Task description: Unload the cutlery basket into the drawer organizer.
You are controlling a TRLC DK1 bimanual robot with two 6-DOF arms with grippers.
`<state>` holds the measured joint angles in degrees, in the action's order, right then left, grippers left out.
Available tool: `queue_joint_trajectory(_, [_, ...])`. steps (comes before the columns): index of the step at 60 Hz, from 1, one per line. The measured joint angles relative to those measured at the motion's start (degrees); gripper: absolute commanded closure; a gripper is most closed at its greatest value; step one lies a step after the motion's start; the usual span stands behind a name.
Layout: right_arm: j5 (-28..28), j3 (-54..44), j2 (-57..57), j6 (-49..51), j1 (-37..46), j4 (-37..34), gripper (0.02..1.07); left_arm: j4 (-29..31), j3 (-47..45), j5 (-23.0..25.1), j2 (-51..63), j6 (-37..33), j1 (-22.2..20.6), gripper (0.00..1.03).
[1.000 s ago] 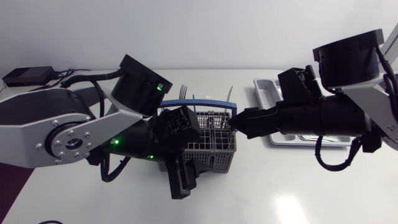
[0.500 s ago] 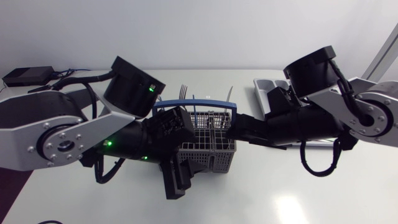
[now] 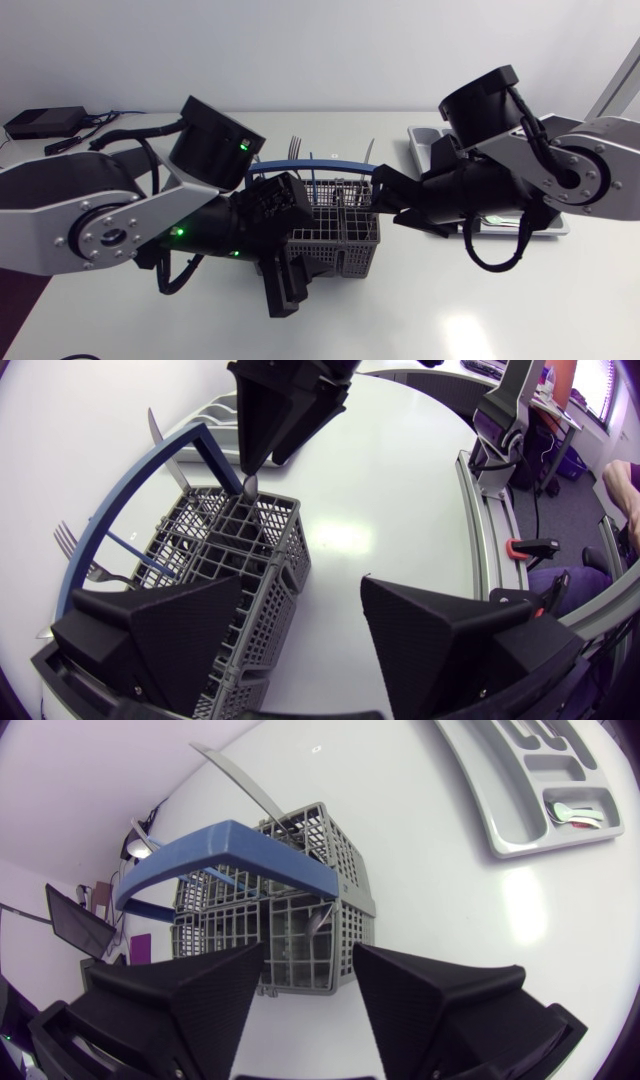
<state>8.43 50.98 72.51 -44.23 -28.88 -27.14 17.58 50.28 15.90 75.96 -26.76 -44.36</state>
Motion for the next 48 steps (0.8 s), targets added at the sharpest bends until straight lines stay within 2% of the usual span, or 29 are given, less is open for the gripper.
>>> queue_joint_trajectory(2, [-0.3, 0.2, 0.2, -0.5, 0.0, 0.0, 0.79, -0.2, 0.0, 0.0, 0.3, 0.0, 0.0, 0.07])
queue_joint_trajectory(32, [-1.3, 3.2, 6.0, -3.6, -0.7, 0.3, 0.80, -3.1, 0.0, -0.2, 4.7, -0.3, 0.0, 0.07])
queue_joint_trajectory(36, [-1.5, 3.2, 6.6, -3.7, -0.7, 0.3, 0.83, -3.4, 0.0, -0.2, 5.1, -0.3, 0.0, 0.07])
queue_joint_trajectory(39, [-1.8, 3.2, 6.9, -3.8, -0.7, 0.3, 0.89, -3.8, 0.0, -0.2, 5.5, -0.3, 0.0, 0.07])
queue_joint_trajectory(48, [-2.7, 3.3, 7.5, -3.8, -0.6, 0.5, 0.95, -4.0, 0.0, -0.2, 6.0, -0.7, 0.0, 0.07])
